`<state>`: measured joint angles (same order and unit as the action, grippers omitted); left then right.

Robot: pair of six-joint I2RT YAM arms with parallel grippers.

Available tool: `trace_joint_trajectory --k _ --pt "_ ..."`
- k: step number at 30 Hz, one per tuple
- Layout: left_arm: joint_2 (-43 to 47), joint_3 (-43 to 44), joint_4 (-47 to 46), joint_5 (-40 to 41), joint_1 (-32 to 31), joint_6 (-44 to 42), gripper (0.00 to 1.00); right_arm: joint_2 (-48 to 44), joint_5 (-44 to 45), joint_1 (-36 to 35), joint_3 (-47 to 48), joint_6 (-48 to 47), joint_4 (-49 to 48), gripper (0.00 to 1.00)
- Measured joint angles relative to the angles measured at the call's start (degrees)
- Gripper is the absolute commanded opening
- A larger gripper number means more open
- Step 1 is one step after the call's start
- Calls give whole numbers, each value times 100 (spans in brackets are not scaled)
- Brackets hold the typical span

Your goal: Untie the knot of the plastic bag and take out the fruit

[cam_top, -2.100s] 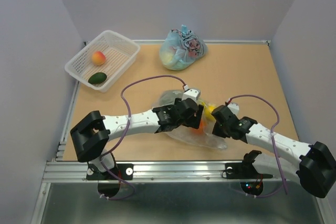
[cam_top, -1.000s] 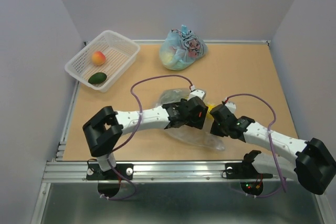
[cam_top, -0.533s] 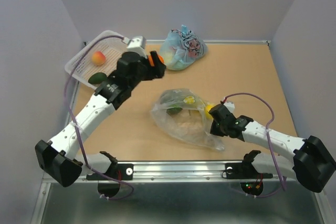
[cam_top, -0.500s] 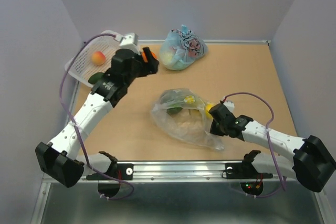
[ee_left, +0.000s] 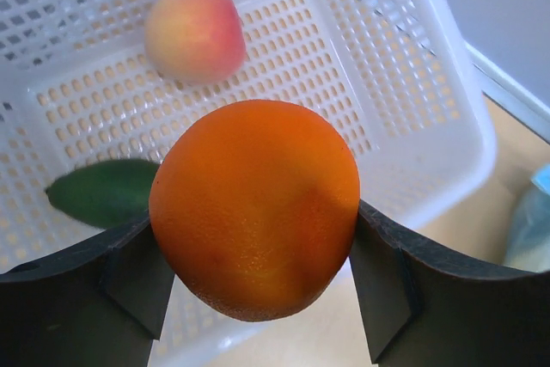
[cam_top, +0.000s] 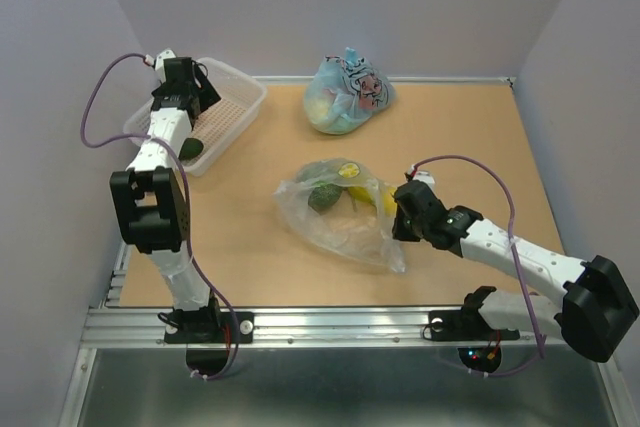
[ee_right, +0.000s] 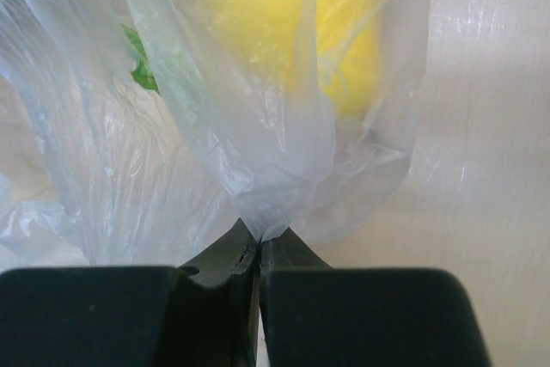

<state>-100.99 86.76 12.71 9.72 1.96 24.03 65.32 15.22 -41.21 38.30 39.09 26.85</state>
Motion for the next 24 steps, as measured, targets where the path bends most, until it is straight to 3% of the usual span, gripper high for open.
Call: trace_joint_trajectory --k 5,9,10,12,16,19,24 --pt "-929 848 101 122 127 -68 99 0 -76 0 35 -328 2 13" --pt "-1038 1038 155 166 114 -101 99 0 -81 0 140 -527 57 42" --pt "-1038 1054 166 173 111 -103 99 0 -81 0 190 -605 76 58" --pt "-1038 1078 175 173 103 -103 99 2 -57 0 361 -774 146 78" --pt "-870 815 170 149 46 -103 99 52 57 2 870 -1058 297 97" --pt "-433 326 210 155 -118 -114 99 203 243 2 1340 -1307 387 100" --pt "848 -623 282 133 -903 -293 99 728 452 35 1917 -1650 428 100"
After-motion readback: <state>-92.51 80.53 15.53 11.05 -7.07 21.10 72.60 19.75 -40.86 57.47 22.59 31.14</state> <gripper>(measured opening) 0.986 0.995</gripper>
